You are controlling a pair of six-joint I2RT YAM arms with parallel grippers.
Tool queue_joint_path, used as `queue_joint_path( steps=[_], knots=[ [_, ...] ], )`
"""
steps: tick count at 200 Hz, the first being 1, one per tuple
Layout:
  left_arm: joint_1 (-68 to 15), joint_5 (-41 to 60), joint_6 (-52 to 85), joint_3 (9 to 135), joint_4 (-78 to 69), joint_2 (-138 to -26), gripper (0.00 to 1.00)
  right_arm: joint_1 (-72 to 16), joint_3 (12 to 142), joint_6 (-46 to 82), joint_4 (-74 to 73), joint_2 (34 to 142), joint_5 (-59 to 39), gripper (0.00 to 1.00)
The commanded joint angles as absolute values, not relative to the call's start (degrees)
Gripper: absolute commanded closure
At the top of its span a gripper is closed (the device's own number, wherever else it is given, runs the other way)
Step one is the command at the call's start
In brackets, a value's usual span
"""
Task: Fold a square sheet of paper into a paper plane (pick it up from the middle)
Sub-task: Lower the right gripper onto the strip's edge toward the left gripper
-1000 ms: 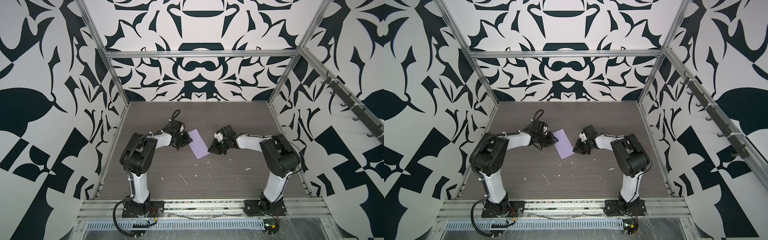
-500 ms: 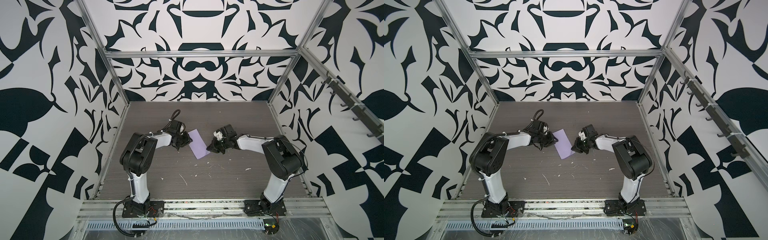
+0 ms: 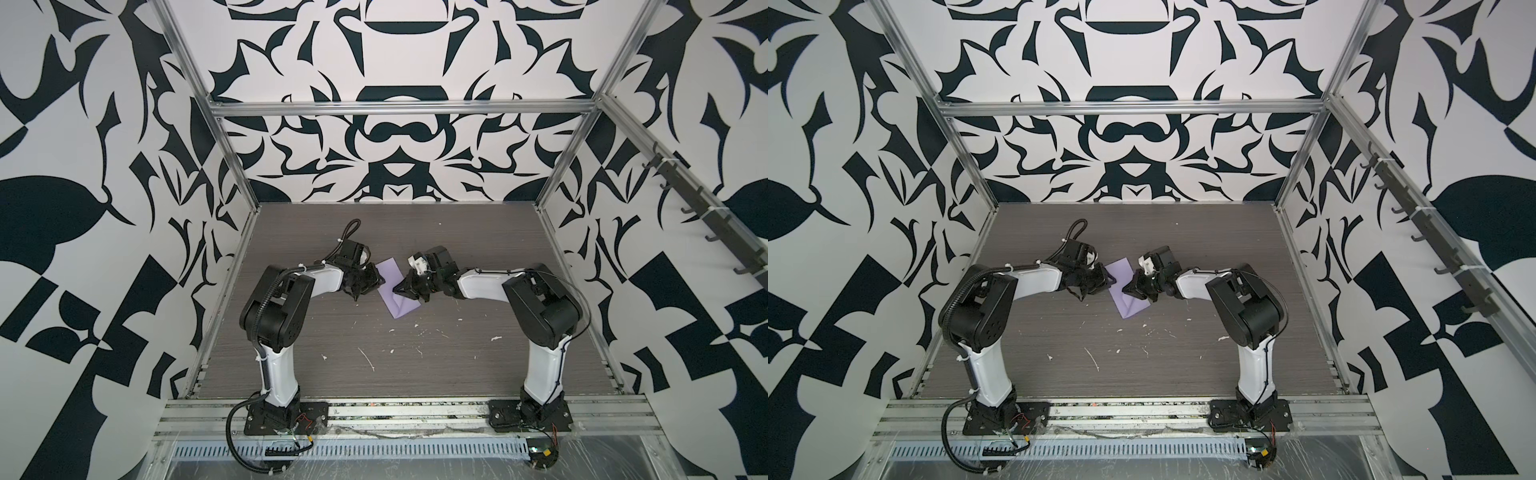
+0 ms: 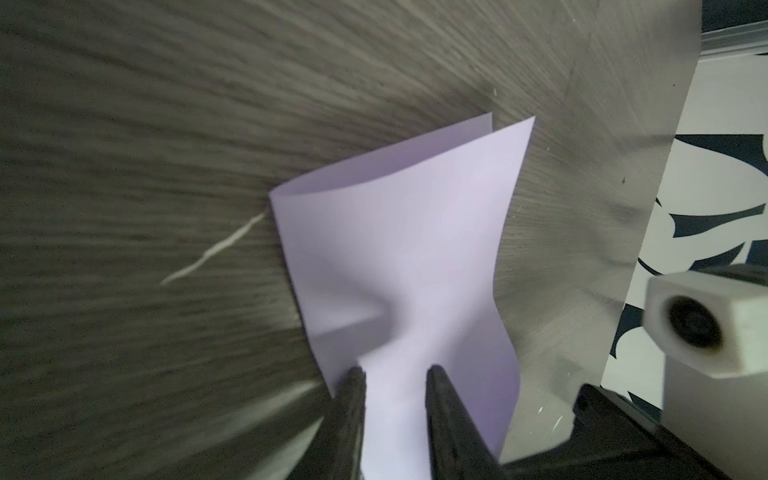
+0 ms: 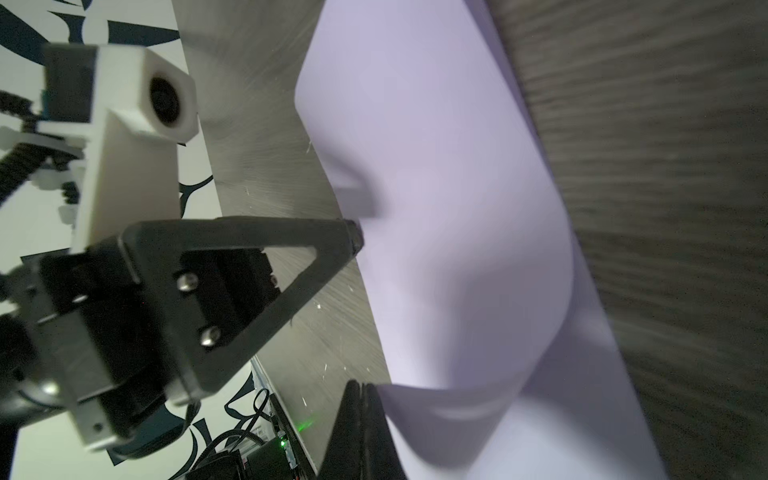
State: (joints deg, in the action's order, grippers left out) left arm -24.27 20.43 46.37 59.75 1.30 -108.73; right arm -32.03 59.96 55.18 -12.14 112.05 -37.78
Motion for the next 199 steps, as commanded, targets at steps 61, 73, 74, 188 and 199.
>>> queue_joint_path(
  steps=[61,73,74,188,199],
  knots=[
    [-24.17,19.29,45.70,60.53,5.40,-110.70,0.77,-33.48,63.28,57.74,-19.08,115.37,-37.03,1.00],
    [-24.11,19.73,45.55,61.18,5.66,-110.36,0.79,-33.46,63.35,57.51,-18.68,115.61,-36.67,1.00],
    [-24.14,19.75,45.49,61.22,5.69,-110.33,0.79,-33.47,63.31,57.45,-18.61,115.64,-36.66,1.00],
    [-22.54,20.30,43.11,66.35,9.09,-110.90,0.81,-33.55,63.37,55.66,-16.07,116.72,-35.46,1.00],
    [-22.59,20.46,43.06,66.54,9.14,-111.79,0.82,-33.60,63.28,55.81,-16.79,116.67,-35.83,1.00]
  ],
)
